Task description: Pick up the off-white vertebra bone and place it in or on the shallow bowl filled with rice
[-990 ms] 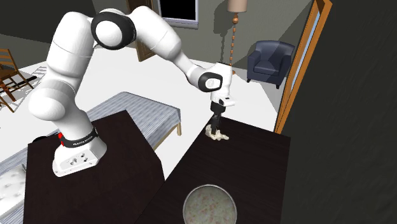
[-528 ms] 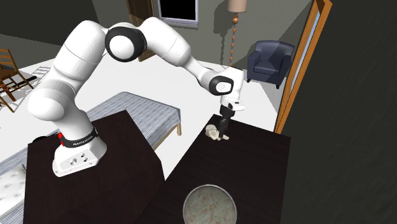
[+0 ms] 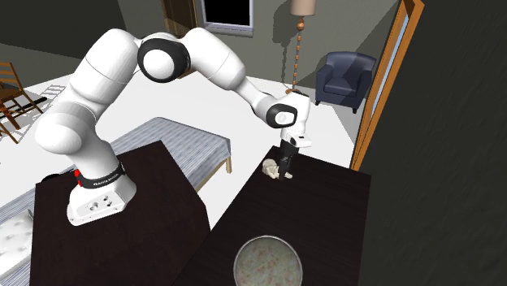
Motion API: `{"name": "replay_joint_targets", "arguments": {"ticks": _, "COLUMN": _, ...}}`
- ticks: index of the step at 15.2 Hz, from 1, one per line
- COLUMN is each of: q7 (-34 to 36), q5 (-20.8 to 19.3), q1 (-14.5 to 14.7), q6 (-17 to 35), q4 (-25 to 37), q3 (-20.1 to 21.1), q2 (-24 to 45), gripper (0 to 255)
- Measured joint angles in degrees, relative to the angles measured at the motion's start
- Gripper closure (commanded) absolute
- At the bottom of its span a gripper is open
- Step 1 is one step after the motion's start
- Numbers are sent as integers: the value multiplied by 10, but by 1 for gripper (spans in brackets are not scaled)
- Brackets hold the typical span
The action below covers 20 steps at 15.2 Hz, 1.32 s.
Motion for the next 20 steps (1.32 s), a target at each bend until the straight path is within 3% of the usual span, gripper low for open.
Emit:
{"name": "replay_joint_targets", "arguments": {"ticks": 2, "q7": 0, "q5": 0, "q1": 0, "q6": 0, "q4": 0, "q3": 0, "q2": 0, "gripper": 0}}
{"name": "replay_joint_targets", "arguments": {"ticks": 3, "q7": 0, "q5": 0, "q1": 0, "q6": 0, "q4": 0, "q3": 0, "q2": 0, "gripper": 255}}
{"name": "replay_joint_targets", "arguments": {"ticks": 20, "q7": -5, "q5": 0, "q1": 0, "q6": -22, "q4": -11, "q3": -1, "q2": -35, "gripper": 255}}
